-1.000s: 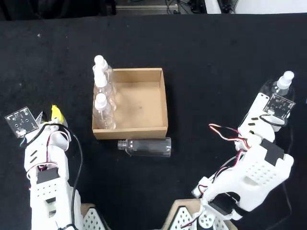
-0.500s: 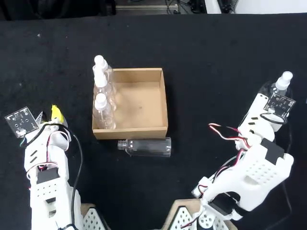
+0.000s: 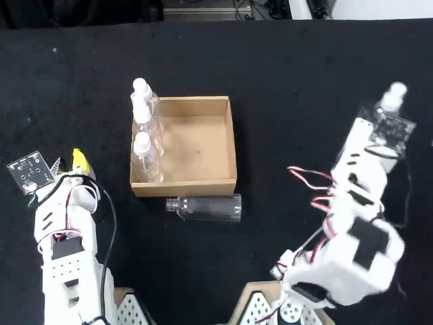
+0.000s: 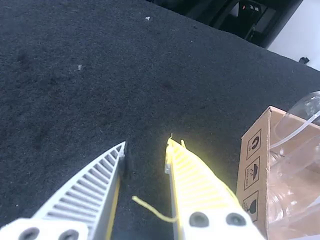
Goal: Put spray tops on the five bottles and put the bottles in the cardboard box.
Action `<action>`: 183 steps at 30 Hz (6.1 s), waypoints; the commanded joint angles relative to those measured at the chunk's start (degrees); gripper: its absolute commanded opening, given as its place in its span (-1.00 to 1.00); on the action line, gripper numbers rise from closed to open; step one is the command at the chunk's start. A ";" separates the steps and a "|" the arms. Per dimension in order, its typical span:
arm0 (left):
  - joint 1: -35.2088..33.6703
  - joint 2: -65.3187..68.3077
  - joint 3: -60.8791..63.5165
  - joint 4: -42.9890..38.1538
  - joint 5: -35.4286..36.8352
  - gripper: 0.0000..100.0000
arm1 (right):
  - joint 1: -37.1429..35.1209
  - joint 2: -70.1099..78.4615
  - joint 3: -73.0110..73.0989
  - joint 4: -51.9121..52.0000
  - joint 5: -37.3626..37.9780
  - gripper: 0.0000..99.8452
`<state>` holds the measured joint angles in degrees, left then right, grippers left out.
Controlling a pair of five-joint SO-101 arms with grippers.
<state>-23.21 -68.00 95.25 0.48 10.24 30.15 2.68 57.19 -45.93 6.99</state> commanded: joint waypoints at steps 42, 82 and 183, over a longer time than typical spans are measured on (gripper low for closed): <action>0.13 -1.05 0.84 -1.23 -0.62 -0.77 | -49.49 -7.52 0.04 -1.67 -10.20 -0.98; 0.13 -1.05 0.75 -1.23 -0.62 -0.77 | -50.37 20.44 -7.25 -17.14 -9.85 -0.98; 0.13 -1.05 0.84 -1.23 -0.62 -0.77 | -52.48 -35.74 15.60 18.73 -6.77 -0.41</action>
<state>-23.21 -68.00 95.25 0.48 10.24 -21.89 -23.16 73.36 -36.44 -0.04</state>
